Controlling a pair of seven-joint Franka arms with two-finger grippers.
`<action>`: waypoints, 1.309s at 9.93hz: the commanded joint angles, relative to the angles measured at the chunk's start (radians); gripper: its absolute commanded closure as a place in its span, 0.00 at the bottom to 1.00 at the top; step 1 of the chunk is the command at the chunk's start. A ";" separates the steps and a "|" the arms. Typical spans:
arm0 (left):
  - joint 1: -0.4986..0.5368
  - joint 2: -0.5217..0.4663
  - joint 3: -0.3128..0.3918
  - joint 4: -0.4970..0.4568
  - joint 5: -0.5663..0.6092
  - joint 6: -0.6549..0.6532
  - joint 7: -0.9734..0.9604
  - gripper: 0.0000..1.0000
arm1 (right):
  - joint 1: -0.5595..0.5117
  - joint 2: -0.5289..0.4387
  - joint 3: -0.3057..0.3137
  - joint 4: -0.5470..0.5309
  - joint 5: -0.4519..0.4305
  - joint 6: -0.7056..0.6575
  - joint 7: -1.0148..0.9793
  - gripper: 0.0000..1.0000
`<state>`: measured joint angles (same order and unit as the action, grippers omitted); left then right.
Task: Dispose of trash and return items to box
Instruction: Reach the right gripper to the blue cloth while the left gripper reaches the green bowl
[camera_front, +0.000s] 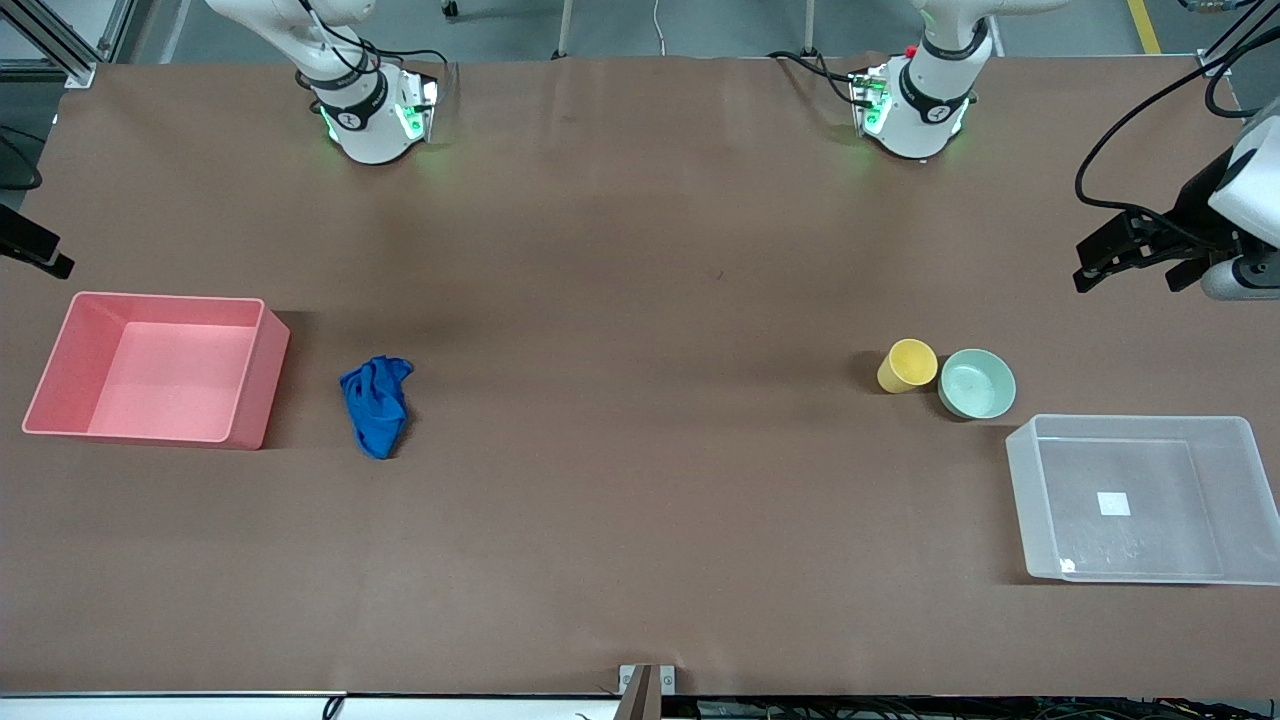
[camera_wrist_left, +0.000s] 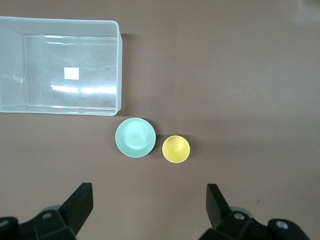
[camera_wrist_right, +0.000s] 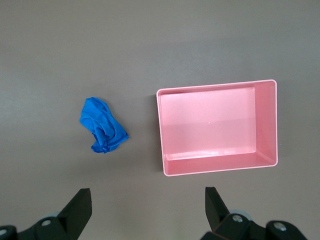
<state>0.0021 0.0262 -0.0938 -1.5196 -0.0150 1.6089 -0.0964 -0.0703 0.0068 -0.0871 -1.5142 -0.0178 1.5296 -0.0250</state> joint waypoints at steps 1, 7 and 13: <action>0.002 -0.005 -0.001 -0.036 -0.008 0.014 0.010 0.00 | 0.000 -0.027 0.001 -0.026 -0.004 0.000 0.014 0.00; 0.007 0.064 0.000 -0.030 0.000 0.060 0.012 0.00 | 0.032 -0.001 0.001 -0.023 -0.001 0.044 0.016 0.00; 0.041 0.213 0.002 -0.103 0.006 0.267 0.014 0.04 | 0.196 0.269 0.003 -0.309 0.002 0.534 0.387 0.00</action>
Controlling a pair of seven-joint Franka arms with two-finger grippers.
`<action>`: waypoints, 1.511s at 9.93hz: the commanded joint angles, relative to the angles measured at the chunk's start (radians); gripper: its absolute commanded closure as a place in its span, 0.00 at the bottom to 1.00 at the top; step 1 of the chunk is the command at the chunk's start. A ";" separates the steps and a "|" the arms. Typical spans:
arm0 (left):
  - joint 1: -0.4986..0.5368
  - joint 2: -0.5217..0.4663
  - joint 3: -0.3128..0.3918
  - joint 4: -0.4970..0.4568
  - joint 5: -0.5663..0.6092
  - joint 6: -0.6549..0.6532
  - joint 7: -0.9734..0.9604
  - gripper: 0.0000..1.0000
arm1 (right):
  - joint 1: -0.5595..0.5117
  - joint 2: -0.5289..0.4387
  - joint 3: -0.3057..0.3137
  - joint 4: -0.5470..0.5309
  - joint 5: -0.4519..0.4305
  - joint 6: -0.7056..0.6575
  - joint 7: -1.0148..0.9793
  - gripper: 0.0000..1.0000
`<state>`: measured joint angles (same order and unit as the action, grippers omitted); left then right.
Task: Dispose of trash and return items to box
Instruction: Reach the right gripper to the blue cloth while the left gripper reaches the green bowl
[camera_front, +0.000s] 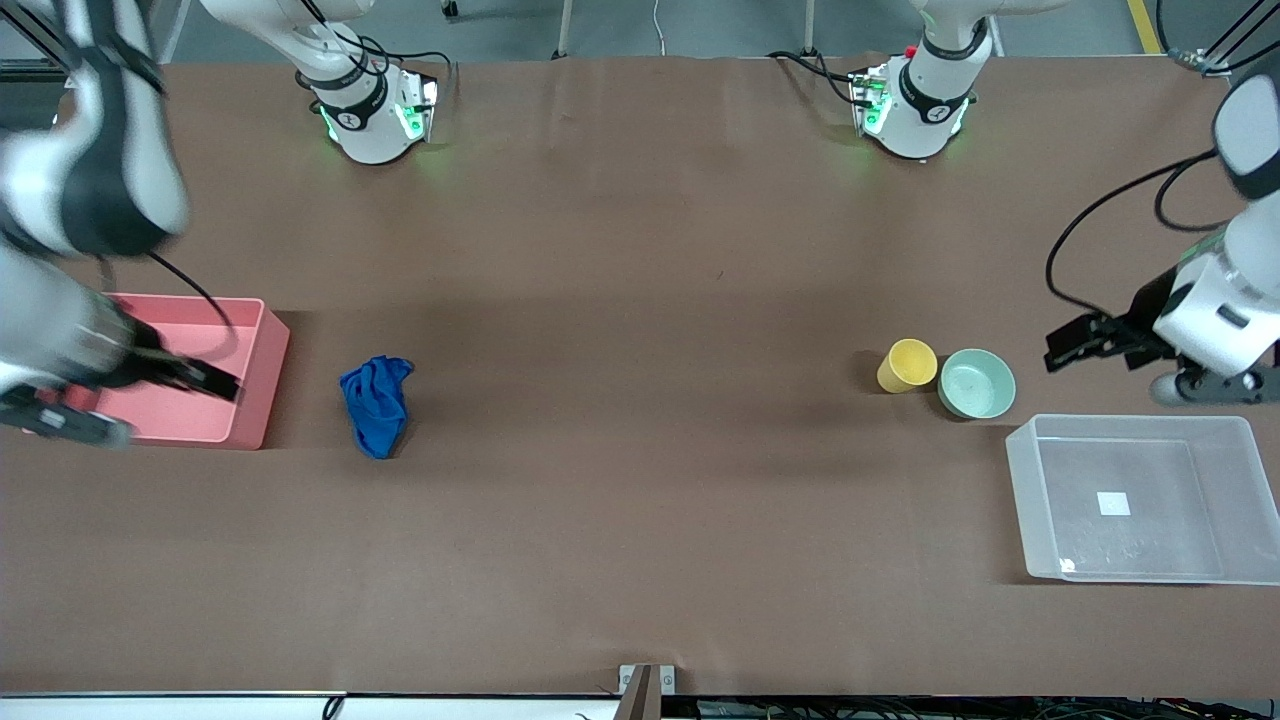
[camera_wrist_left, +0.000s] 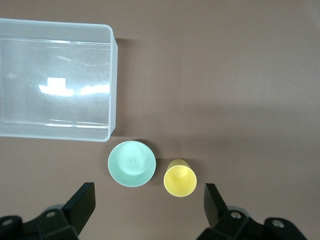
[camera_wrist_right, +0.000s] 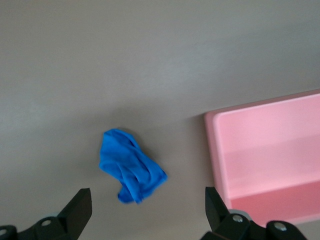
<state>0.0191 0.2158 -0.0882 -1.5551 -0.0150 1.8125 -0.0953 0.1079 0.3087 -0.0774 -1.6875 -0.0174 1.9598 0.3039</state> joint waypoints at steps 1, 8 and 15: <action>0.050 0.019 -0.005 -0.147 0.006 0.141 0.019 0.04 | 0.033 -0.033 -0.007 -0.234 0.007 0.223 0.081 0.00; 0.150 0.008 -0.007 -0.569 0.009 0.494 0.091 0.05 | 0.073 0.113 0.005 -0.360 0.073 0.476 0.090 0.00; 0.225 0.132 -0.012 -0.689 0.053 0.741 0.141 0.07 | 0.079 0.124 0.025 -0.452 0.074 0.640 0.083 1.00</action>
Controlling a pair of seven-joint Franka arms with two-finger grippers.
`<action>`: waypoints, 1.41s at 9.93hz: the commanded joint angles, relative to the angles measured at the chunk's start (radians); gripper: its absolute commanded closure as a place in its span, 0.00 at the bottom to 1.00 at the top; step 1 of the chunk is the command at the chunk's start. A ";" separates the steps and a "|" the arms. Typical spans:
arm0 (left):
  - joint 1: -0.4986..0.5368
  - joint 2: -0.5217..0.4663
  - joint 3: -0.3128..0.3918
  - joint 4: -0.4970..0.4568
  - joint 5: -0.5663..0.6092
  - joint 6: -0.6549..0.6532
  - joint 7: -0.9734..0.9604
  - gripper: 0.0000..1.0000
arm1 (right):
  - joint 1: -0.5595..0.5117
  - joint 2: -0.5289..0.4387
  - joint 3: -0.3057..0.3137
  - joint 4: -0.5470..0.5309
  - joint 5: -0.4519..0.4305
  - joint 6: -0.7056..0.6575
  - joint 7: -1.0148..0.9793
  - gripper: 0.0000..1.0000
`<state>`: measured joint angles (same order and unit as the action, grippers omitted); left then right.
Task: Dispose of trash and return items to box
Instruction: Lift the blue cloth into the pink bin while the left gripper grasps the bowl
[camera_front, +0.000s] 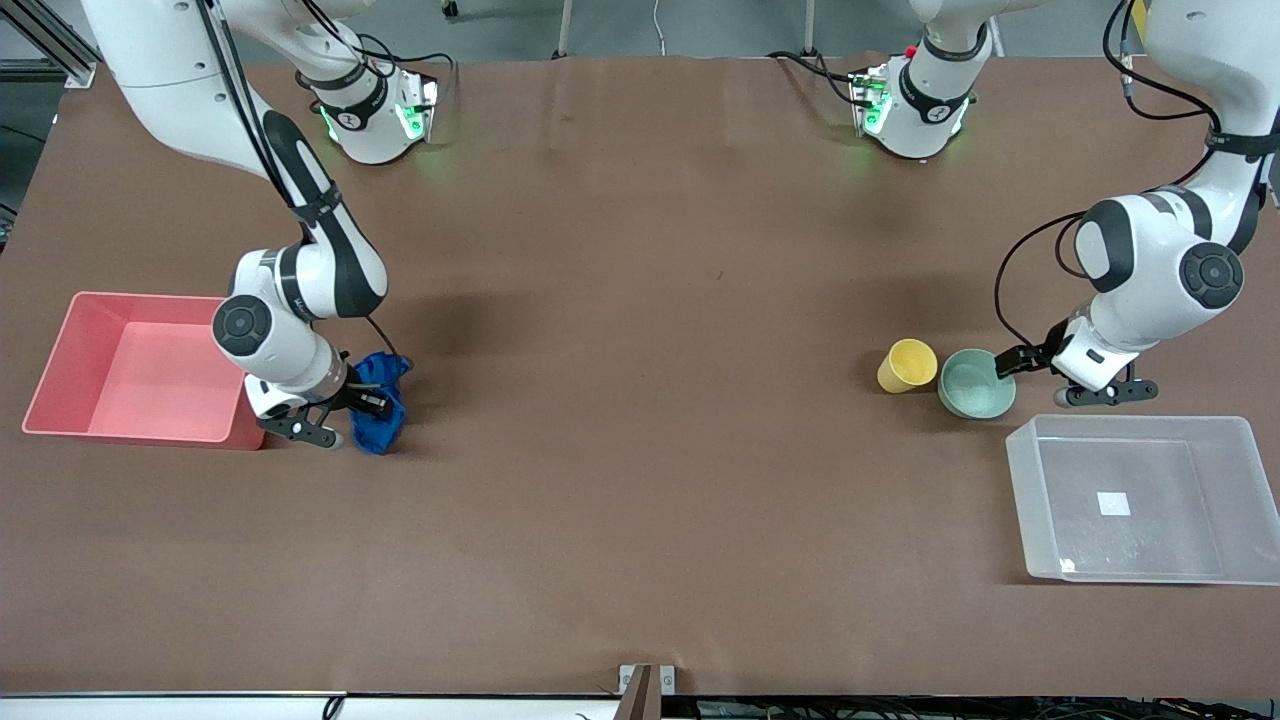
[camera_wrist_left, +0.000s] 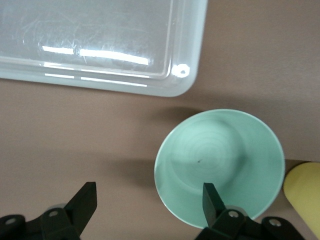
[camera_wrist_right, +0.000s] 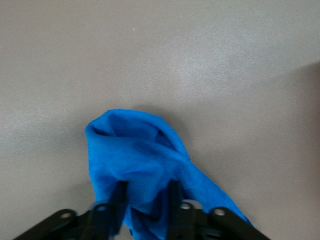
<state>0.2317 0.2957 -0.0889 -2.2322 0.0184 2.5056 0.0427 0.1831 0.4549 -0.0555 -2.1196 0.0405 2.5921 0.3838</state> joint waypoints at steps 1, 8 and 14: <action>0.012 0.062 -0.012 -0.020 0.020 0.067 0.003 0.11 | 0.004 -0.022 0.005 -0.013 0.016 -0.012 0.004 1.00; 0.006 0.123 -0.037 -0.009 0.011 0.130 -0.012 0.91 | -0.129 -0.061 0.005 0.658 0.136 -0.979 -0.064 0.99; 0.011 0.111 -0.048 -0.011 0.011 0.124 0.005 1.00 | -0.459 -0.121 -0.009 0.578 -0.056 -0.956 -0.668 0.99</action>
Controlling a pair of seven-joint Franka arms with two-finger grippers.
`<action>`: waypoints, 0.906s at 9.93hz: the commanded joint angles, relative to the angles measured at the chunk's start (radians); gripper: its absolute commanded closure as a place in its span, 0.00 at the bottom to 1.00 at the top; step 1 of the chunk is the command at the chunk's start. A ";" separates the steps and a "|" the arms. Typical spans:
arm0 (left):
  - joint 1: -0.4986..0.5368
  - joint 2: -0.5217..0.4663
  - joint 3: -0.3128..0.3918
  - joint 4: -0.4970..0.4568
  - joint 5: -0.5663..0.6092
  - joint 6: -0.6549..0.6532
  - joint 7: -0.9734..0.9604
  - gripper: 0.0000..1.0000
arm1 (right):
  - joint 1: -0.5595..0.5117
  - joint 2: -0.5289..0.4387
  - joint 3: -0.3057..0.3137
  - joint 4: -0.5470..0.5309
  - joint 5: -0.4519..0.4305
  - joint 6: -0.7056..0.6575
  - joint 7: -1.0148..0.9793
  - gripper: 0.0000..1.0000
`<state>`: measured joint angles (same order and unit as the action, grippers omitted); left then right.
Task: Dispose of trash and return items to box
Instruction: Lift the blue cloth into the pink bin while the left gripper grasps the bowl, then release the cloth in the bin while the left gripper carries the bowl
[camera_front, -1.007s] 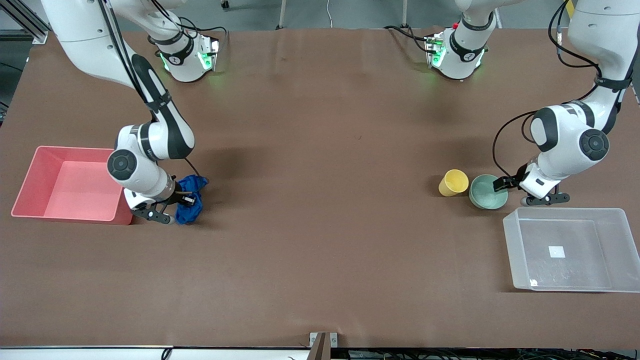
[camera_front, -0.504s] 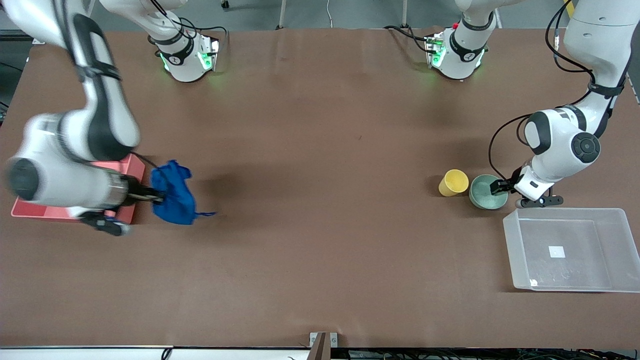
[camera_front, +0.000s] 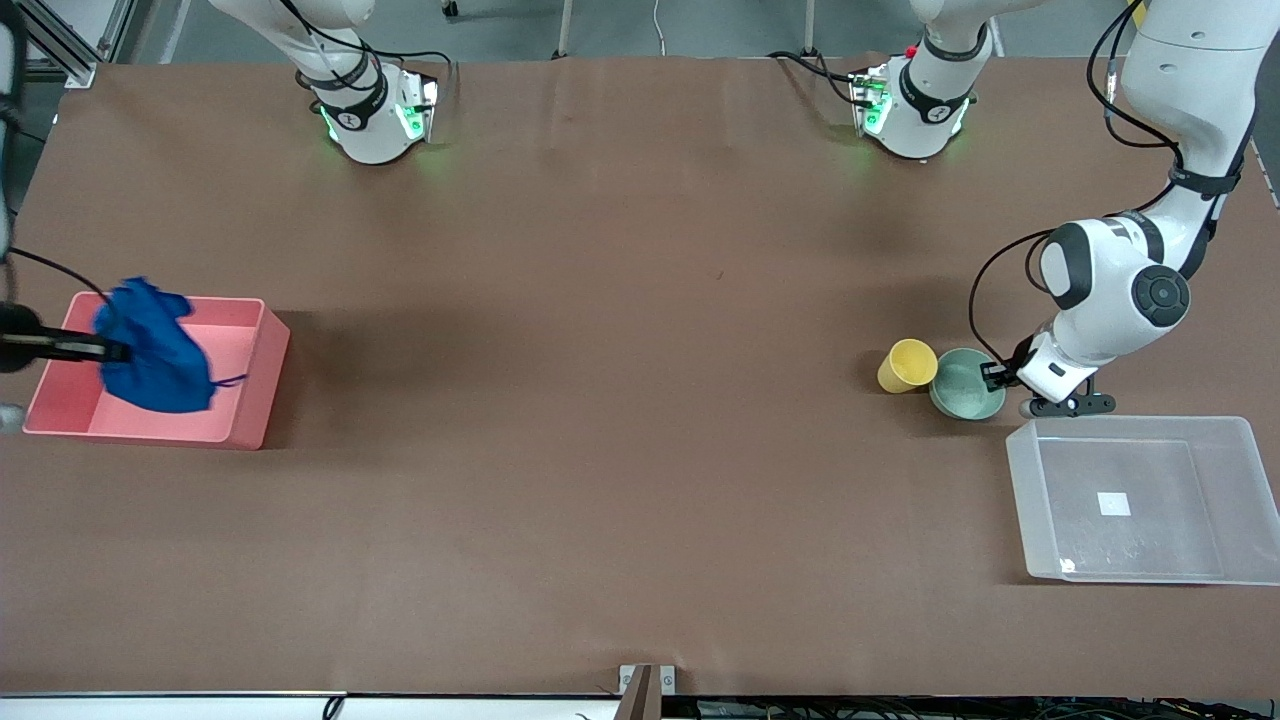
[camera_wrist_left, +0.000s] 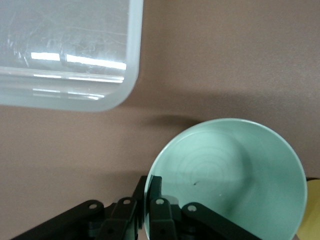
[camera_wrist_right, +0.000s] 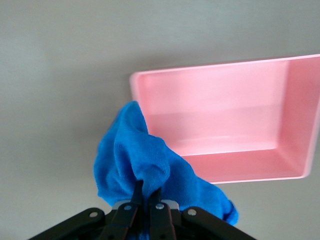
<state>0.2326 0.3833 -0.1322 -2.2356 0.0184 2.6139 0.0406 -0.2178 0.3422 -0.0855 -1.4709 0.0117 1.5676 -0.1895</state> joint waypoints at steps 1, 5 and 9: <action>0.010 0.003 -0.006 -0.006 0.011 0.009 0.010 1.00 | -0.089 -0.005 0.020 -0.150 -0.029 0.175 -0.149 0.99; 0.010 -0.135 -0.027 0.121 0.011 -0.257 0.013 1.00 | -0.103 0.064 0.021 -0.348 -0.030 0.492 -0.229 0.26; 0.042 -0.033 -0.024 0.541 0.006 -0.565 0.140 1.00 | -0.045 -0.003 0.029 -0.339 -0.024 0.534 -0.194 0.00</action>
<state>0.2449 0.2280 -0.1508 -1.8401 0.0184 2.1090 0.1305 -0.3002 0.4162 -0.0586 -1.7945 -0.0008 2.1122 -0.4056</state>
